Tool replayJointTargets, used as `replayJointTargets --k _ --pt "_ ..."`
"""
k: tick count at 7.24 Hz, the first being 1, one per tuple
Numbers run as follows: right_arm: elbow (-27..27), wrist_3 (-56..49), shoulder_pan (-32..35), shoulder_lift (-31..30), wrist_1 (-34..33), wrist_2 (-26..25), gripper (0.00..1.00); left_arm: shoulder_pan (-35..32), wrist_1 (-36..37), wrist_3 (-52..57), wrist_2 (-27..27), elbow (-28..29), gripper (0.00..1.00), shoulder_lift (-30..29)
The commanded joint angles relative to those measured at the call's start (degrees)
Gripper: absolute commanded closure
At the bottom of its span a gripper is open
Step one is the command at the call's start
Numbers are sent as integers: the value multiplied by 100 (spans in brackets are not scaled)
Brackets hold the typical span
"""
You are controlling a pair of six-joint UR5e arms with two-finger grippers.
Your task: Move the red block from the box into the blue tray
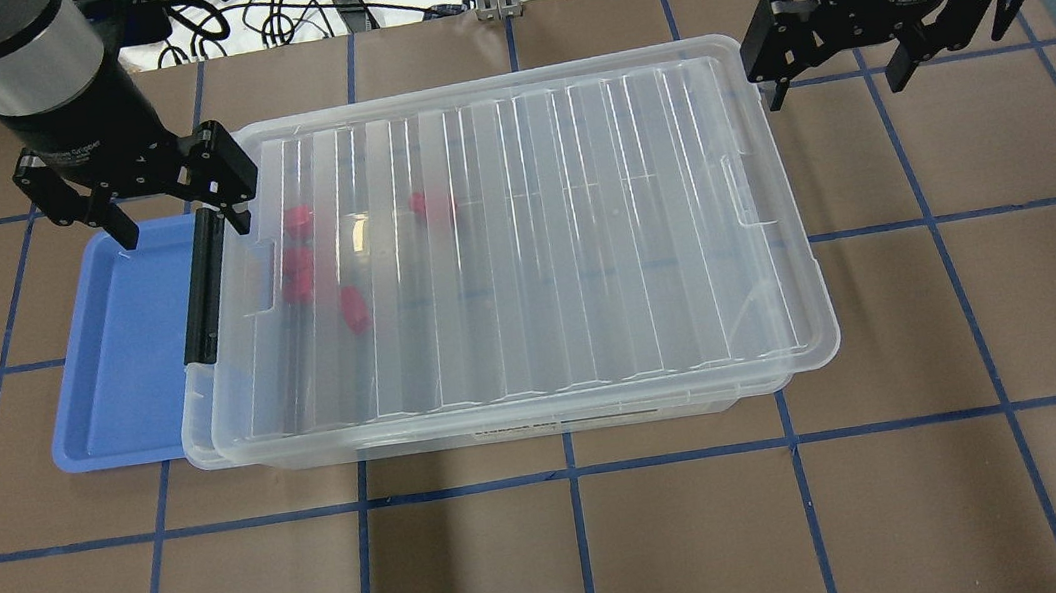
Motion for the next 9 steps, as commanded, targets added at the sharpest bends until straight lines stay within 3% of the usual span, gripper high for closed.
replayJointTargets --k 1,5,7,9 --pt "0 0 0 0 0 0 0 9 1 5 1 -3 0 -19" --pt "175 -61 -53 18 -52 0 0 26 1 5 10 -4 0 -2" --pt "430 -106 -44 367 -602 -61 0 18 -8 13 19 -12 0 -2" --pt "623 -175 -35 754 -746 -62 1 18 1 5 19 -12 0 -28"
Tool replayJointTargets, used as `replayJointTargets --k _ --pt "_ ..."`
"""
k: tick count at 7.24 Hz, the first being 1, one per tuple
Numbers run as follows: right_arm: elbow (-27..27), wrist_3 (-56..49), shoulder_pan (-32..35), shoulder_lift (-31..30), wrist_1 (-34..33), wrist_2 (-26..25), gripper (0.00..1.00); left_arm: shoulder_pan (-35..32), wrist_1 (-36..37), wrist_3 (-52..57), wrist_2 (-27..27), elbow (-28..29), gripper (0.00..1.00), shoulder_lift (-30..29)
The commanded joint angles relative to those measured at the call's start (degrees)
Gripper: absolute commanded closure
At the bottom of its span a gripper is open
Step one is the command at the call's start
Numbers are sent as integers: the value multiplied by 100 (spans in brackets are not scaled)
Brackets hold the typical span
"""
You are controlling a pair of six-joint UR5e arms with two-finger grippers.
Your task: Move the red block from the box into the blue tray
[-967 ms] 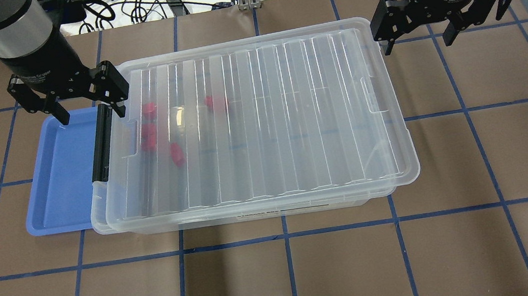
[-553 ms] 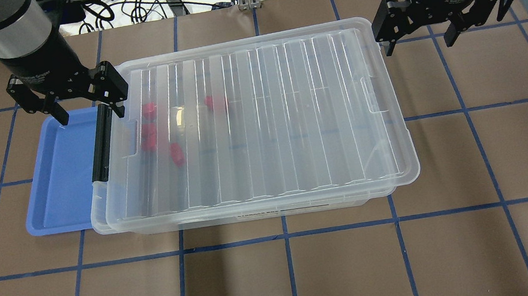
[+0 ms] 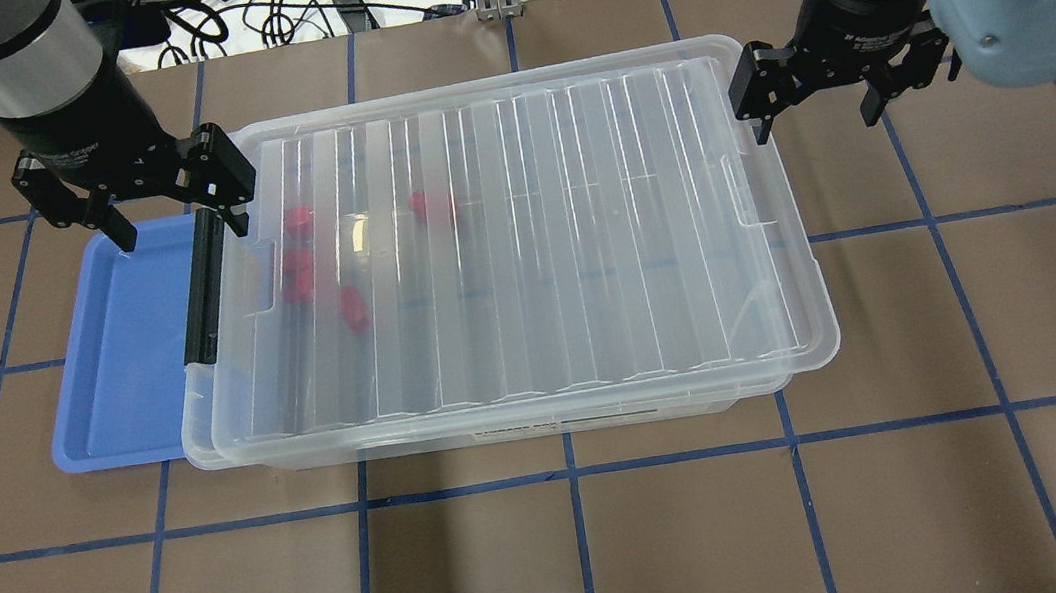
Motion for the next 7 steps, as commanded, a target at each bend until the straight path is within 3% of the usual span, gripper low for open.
replayJointTargets --k 1,4,7 --pt "278 -223 -13 318 -508 -11 1 -1 -3 3 1 -9 0 -20" --pt "841 -401 -31 336 -1406 -11 1 -1 -3 3 27 -9 0 -11" --pt "895 -708 -92 345 -1426 -2 1 -1 6 -6 -8 -18 0 -55"
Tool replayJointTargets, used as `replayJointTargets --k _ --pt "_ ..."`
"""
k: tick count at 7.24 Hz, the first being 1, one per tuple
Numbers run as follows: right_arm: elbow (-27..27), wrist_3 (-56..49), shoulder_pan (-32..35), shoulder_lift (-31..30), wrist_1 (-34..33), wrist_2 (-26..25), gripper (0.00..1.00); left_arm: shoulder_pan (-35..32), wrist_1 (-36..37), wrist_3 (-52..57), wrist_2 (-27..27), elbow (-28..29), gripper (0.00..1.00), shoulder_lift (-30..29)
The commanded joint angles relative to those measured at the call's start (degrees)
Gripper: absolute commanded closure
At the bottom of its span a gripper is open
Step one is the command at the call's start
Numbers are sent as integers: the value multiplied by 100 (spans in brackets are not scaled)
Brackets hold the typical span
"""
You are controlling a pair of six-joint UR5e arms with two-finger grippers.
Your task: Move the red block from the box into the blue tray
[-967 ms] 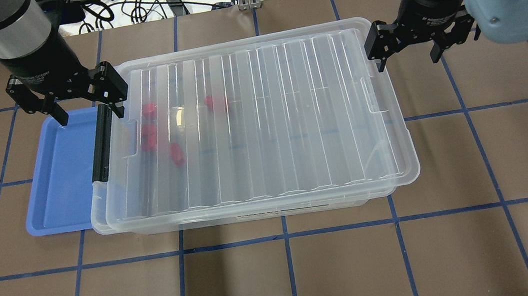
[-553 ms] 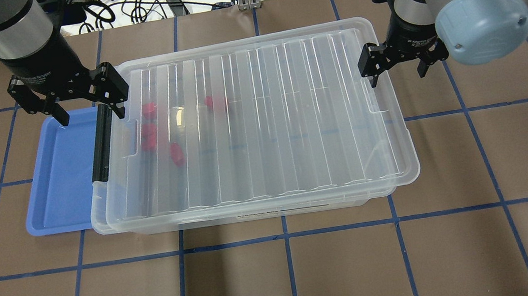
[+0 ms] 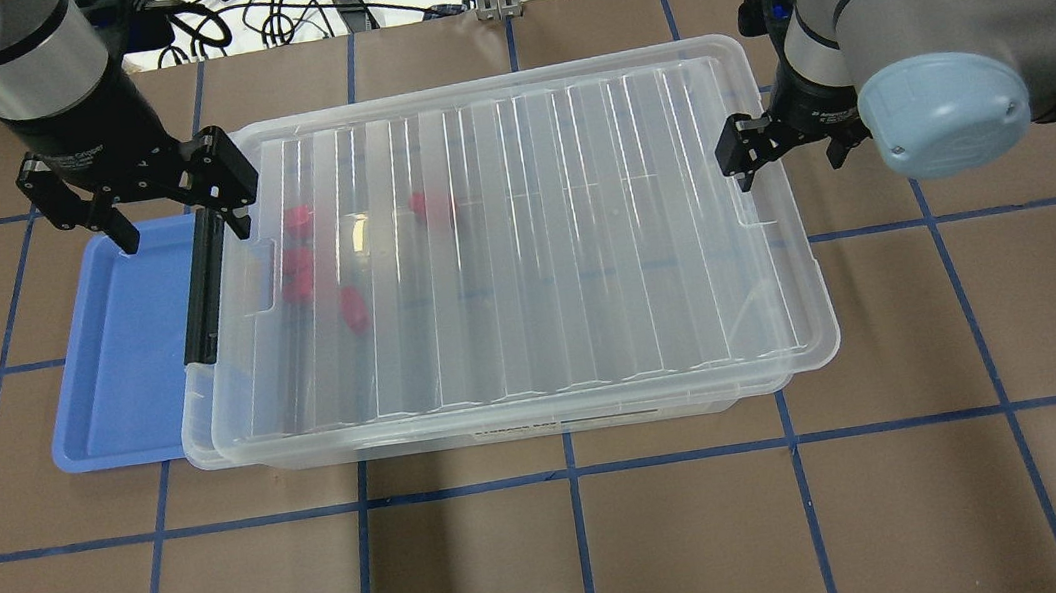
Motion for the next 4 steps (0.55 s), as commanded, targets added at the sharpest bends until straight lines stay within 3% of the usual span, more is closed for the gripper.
replayJointTargets --k 1,4 --pt "15 -83 -34 59 -77 -8 1 0 -2 1 -11 -2 0 -5" --pt "6 -380 -261 121 -130 -17 1 0 -2 1 -2 -2 0 4"
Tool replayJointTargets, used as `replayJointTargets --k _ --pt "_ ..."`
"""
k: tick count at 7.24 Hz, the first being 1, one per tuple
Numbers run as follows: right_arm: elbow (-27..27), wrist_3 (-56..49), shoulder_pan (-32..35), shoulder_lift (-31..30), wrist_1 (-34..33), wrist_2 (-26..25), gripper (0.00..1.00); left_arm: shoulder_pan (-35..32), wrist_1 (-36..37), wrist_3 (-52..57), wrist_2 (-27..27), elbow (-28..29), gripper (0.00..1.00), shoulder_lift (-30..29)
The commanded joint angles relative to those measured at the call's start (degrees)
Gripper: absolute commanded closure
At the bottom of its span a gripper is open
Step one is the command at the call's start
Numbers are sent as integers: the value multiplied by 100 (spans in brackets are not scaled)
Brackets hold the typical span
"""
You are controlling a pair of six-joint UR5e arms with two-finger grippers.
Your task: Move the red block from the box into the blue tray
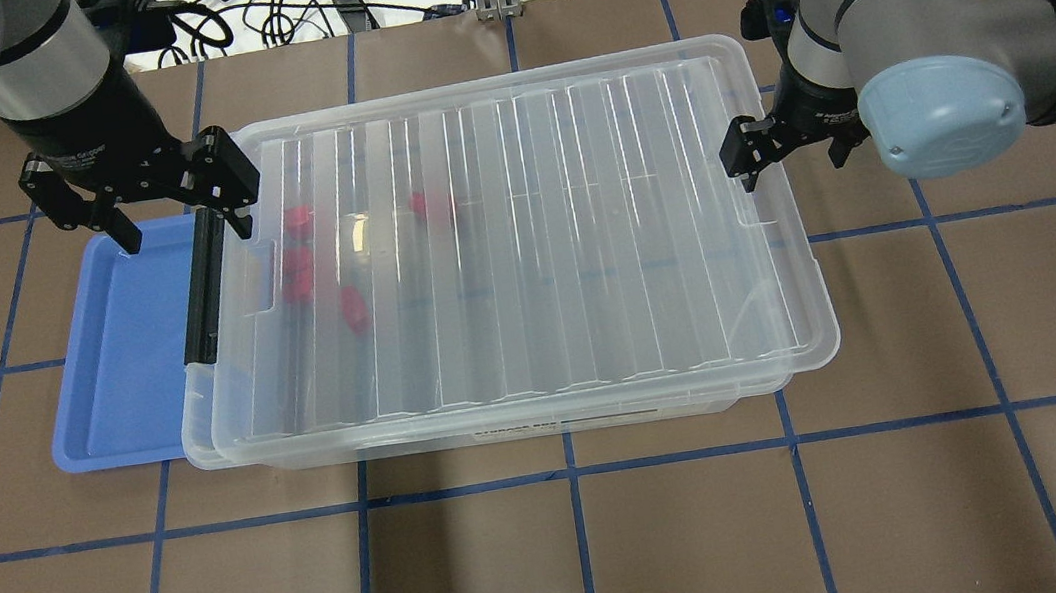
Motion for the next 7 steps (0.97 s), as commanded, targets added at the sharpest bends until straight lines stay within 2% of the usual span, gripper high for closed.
replayJointTargets --k 1,7 --pt "-4 -253 -330 4 19 14 1 0 -2 0 16 0 0 -3" --pt "-13 -1413 -1157 -58 37 -38 1 26 6 87 7 0 0 14"
